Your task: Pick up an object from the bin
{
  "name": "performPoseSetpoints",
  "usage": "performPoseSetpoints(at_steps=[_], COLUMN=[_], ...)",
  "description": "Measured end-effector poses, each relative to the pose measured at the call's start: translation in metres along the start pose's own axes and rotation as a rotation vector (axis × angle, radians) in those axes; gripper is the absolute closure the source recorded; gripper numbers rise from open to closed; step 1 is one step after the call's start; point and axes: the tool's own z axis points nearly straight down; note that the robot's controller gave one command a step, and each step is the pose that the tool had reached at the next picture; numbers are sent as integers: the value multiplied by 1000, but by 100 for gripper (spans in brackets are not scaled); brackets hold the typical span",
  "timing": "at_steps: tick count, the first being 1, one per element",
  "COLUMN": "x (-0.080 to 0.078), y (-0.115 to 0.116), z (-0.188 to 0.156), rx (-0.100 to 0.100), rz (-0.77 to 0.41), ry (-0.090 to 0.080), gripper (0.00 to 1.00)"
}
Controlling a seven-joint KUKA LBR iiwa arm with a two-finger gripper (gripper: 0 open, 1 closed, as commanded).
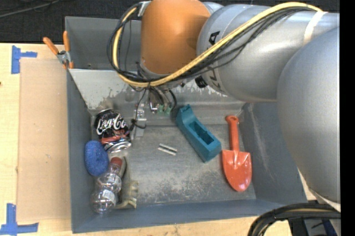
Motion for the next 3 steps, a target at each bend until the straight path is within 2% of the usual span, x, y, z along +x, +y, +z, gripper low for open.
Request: performPoseSetpoints(at_steps=[1,2,3], x=[0,-1,21], y=[0,20,19], z=[0,22,58], rx=[0,1,0], rz=[0,-145,-98], ry=[0,-2,1], gripper=[0,0,0])
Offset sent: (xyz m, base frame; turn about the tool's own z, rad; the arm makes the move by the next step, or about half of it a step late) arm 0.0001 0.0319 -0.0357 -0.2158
